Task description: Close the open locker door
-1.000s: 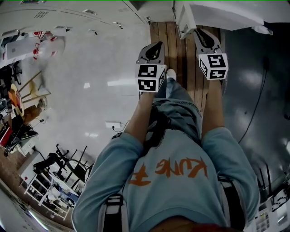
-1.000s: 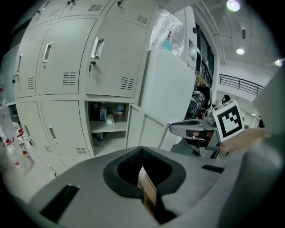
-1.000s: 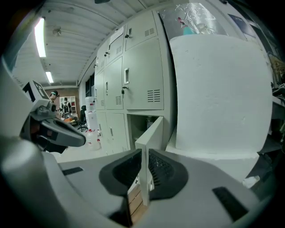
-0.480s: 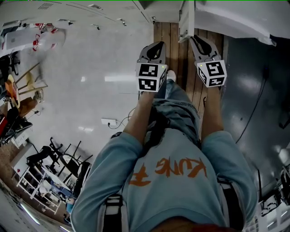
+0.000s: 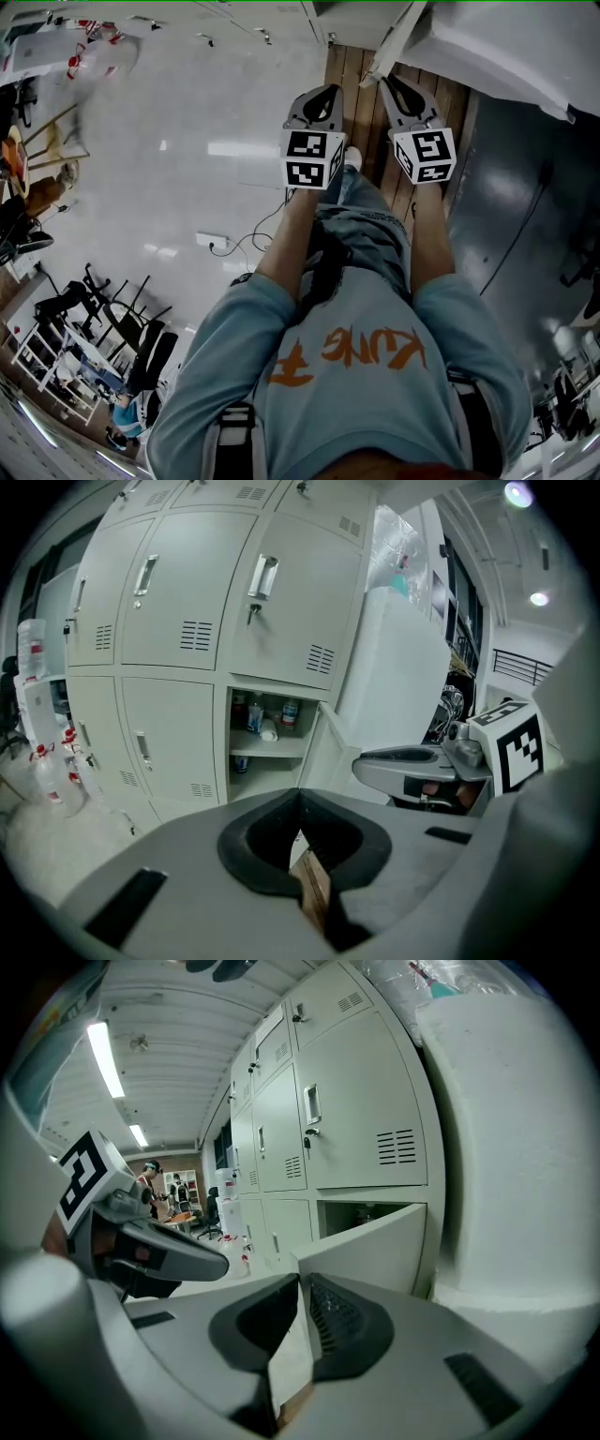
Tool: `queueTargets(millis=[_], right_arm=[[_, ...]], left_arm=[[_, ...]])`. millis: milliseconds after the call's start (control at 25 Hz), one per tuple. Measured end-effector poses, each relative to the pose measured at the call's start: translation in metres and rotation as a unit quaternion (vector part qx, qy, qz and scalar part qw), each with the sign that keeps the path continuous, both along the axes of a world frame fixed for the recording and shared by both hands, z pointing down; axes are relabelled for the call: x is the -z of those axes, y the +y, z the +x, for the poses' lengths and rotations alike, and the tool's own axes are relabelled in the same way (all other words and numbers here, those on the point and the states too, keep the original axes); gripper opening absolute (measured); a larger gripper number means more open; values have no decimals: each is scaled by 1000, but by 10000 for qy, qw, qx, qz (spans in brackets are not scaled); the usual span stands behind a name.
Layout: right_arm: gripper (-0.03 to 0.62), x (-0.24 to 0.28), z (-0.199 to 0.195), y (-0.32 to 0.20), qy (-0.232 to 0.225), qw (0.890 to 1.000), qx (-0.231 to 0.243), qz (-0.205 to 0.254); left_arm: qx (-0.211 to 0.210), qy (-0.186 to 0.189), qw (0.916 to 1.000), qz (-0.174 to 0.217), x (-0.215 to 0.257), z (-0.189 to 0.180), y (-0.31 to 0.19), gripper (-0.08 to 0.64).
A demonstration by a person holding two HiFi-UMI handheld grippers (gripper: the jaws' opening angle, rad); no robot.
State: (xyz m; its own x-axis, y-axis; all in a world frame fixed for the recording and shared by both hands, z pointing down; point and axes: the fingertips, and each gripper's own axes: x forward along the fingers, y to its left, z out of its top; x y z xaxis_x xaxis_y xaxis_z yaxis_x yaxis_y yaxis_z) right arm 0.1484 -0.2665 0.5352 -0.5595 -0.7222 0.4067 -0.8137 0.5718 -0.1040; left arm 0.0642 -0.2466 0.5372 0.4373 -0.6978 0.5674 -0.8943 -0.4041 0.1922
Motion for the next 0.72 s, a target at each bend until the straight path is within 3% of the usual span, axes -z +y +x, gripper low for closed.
queueTargets(millis=[720], right_arm=[[41, 4, -77, -54, -89, 9991, 412, -38]], left_arm=[[910, 60, 9958, 78, 6, -83, -36, 18]])
